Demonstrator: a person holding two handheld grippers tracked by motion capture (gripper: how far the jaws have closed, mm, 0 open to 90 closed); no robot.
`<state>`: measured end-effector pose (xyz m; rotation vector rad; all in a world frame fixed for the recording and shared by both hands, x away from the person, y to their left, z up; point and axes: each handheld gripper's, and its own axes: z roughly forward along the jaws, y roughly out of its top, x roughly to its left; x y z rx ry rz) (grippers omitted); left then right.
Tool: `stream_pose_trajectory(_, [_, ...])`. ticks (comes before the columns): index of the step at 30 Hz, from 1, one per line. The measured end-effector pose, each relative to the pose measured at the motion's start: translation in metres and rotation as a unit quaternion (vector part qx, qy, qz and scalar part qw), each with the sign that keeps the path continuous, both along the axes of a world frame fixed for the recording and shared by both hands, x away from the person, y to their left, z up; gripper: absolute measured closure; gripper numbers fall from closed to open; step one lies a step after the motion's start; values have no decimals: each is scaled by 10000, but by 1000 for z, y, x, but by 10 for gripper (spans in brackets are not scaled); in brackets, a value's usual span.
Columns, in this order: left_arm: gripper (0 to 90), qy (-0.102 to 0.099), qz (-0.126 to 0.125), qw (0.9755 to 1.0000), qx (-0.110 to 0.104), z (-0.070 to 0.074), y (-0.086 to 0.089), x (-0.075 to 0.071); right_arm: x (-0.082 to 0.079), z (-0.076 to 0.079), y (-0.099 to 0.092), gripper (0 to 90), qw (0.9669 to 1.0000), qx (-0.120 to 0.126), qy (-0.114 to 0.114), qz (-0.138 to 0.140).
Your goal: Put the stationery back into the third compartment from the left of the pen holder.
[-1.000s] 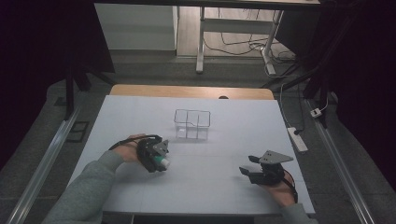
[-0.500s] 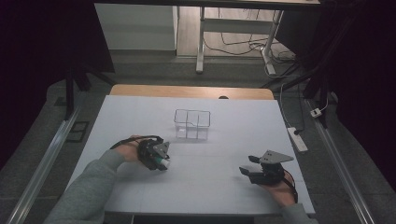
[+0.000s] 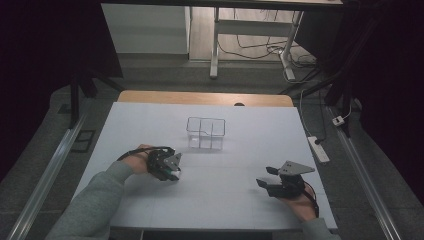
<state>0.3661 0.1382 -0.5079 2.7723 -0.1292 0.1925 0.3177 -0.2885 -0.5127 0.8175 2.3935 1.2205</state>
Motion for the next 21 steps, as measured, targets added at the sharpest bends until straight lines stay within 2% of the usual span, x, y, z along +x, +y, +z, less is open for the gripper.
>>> stream_pose_trajectory(5, [649,-63,370,9990,-253,7,8,2,0,0,0,363,10000,-3,9,-4])
stream_pose_trajectory(10, [649,-205,701,9953,-642,19,15,0,0,1,-2,363,10000,50,0,-54])
stream_pose_trajectory(13, [648,-243,903,9912,-938,23,19,-3,0,1,-2,363,10000,58,-8,-67])
stream_pose_trajectory(18, [648,-304,1139,9850,-1257,30,25,-6,0,1,-2,363,10000,37,0,-71])
stream_pose_trajectory(21, [648,-263,1328,9791,-1519,32,29,-6,0,1,-2,362,10000,18,-5,-70])
